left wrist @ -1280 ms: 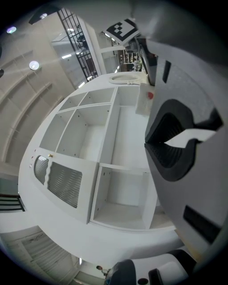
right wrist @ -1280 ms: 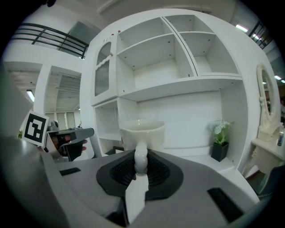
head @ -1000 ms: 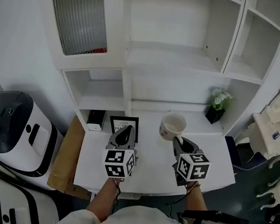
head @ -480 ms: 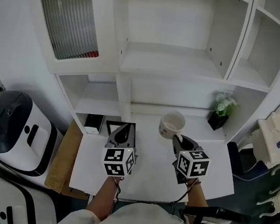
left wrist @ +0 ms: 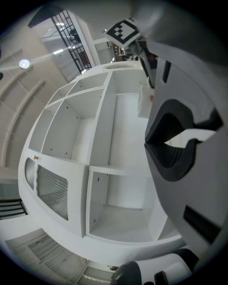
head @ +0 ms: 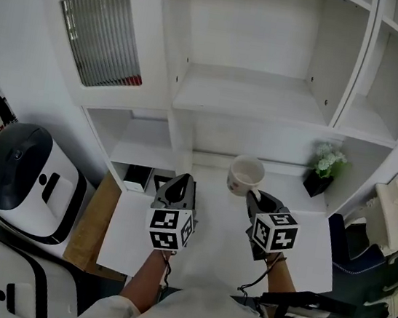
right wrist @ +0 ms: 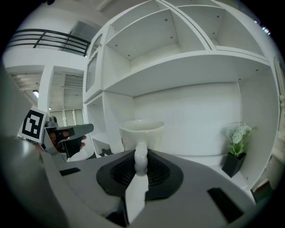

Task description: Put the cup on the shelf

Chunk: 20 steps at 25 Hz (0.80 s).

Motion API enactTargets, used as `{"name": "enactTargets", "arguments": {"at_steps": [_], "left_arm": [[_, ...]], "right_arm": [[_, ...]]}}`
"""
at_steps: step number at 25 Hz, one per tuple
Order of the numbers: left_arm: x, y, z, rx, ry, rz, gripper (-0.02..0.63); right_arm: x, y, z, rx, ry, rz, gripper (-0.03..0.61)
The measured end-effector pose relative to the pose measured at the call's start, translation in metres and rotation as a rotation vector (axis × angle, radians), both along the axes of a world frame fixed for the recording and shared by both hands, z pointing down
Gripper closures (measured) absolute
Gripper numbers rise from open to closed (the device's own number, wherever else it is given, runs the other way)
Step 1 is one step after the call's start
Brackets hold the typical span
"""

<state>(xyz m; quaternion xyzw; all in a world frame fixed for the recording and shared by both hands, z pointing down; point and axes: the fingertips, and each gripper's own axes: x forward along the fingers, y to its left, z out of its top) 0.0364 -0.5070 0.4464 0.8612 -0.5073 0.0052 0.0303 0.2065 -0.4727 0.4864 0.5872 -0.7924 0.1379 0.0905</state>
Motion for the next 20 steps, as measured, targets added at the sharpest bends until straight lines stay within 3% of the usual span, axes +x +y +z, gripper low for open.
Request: {"name": "enactTargets", "arguments": {"at_steps": [7,12,20], "left_arm": [[-0.006,-0.001,0.002,-0.004,0.006,-0.008,0.606],[-0.002,0.004,-0.008,0.015,0.006,0.007,0.606],[0.003,0.014,-0.03,0.057,0.011,0.033,0.606]], "right_arm": [[-0.01,0.003,-0.003,0.003,0.03,-0.033,0.522],[-0.015,0.014,-0.029,0.051,0.075,-0.059,0.522],[-0.017,0.03,-0.07,0.089,0.066,-0.065,0.522]]}}
